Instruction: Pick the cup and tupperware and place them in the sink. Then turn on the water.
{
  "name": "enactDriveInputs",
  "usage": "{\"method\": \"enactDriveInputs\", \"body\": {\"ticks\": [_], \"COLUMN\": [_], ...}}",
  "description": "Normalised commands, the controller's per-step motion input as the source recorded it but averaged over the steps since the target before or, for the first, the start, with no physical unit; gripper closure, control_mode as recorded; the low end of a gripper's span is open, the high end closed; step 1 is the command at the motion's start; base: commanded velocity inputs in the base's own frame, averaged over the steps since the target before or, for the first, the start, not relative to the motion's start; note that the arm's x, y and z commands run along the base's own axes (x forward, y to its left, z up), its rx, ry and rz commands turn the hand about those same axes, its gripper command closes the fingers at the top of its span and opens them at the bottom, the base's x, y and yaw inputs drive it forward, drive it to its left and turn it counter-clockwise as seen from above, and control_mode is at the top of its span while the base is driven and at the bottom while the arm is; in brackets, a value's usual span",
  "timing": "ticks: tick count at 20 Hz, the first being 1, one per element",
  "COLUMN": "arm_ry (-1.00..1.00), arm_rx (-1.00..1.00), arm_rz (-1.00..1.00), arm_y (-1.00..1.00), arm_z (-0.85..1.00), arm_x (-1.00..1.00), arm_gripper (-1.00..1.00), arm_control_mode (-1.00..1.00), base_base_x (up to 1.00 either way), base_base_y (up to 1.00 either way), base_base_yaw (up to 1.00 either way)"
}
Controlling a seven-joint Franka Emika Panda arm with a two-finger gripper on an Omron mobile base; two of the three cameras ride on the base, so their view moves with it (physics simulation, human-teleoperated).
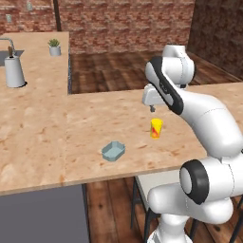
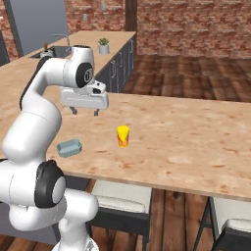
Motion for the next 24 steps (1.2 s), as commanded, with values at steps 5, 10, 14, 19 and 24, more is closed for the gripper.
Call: {"method": "enactDriveInputs", "body": {"ticks": [5, 10, 14, 19, 24], "arm_ry": [0.01, 0.00, 0.03, 0.04, 0.01], "arm_rx": [0.00, 0.00, 0.00, 0.00, 0.00], "arm_rz": [0.00, 0.00, 0.00, 0.00, 0.03], "arm_y": [0.00, 0.00, 0.00, -0.01, -0.10], "arm_z": [0.00, 0.00, 0.00, 0.00, 0.00], "arm_x": [0.04, 0.04, 0.03, 0.03, 0.08], "arm_gripper": [-1.00, -1.00, -1.00, -1.00, -1.00], "arm_control_mode": [-1.00, -1.00, -1.00, -1.00, -1.00], "base_base_x": [0.00, 0.00, 0.00, 0.00, 0.00], "base_base_y": [0.00, 0.00, 0.00, 0.00, 0.00], "base_base_yaw": [0.00, 0.00, 0.00, 0.00, 0.00]}}
